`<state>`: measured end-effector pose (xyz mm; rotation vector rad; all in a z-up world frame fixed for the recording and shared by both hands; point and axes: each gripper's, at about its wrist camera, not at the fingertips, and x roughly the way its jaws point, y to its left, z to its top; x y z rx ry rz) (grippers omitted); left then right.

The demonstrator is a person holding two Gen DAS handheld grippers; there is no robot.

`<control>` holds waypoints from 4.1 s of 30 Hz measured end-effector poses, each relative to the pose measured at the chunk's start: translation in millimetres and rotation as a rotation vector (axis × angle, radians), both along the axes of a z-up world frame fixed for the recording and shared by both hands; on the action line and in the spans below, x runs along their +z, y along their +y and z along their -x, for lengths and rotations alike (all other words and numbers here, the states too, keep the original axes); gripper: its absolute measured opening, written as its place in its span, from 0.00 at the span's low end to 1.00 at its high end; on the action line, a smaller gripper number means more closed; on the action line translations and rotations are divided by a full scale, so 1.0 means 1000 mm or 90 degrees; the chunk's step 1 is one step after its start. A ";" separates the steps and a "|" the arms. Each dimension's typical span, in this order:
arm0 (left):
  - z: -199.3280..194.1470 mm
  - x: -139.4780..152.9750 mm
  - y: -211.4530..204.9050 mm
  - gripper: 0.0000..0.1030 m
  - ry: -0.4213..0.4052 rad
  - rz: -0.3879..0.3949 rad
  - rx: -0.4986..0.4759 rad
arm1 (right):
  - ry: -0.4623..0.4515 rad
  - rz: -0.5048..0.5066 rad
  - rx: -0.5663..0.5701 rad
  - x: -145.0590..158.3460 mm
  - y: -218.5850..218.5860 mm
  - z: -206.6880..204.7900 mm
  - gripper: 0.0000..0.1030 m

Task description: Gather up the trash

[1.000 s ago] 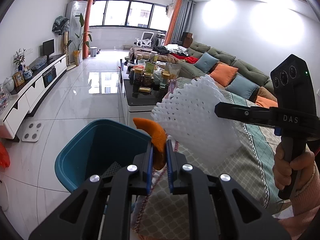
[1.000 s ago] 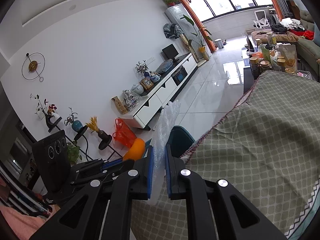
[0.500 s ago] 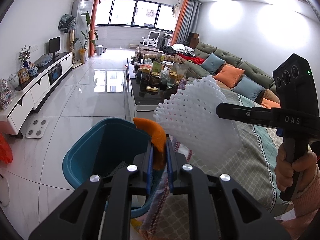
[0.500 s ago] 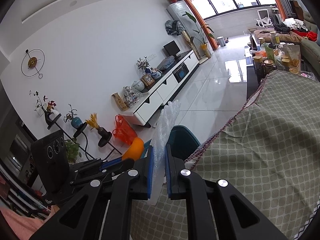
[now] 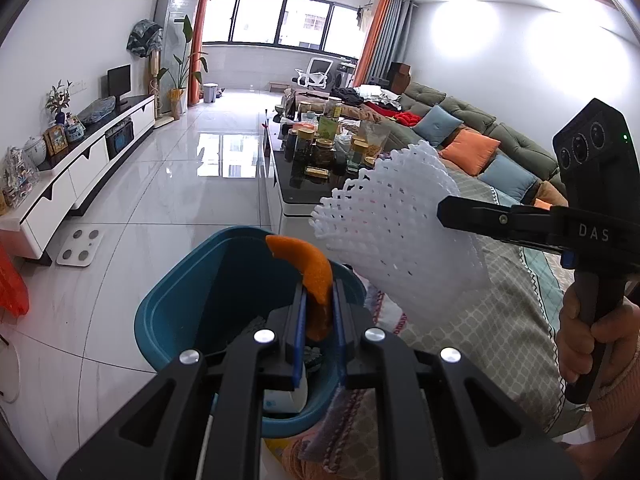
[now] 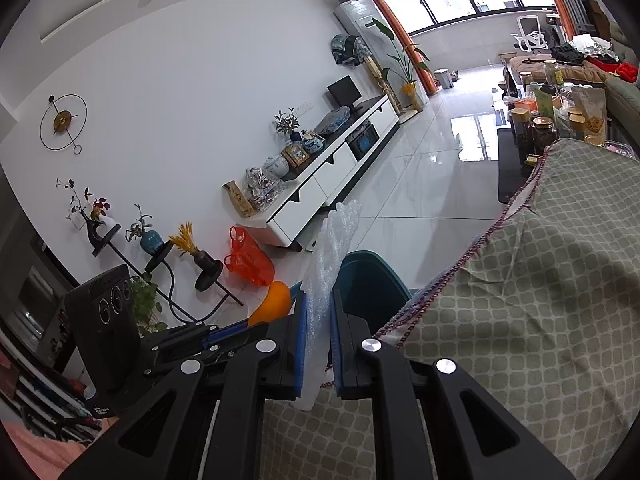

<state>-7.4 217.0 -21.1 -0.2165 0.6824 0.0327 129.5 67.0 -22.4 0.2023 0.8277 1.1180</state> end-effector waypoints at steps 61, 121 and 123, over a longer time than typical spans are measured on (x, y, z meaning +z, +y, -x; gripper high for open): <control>-0.067 -0.056 0.009 0.14 0.101 0.045 0.068 | 0.064 0.101 0.012 -0.041 0.079 -0.018 0.14; -0.015 0.024 -0.223 0.97 -0.227 -0.079 -0.083 | -0.293 0.148 -0.548 0.015 -0.244 0.136 0.96; -0.013 0.026 -0.233 0.97 -0.245 -0.088 -0.085 | -0.306 0.159 -0.573 0.017 -0.250 0.143 0.96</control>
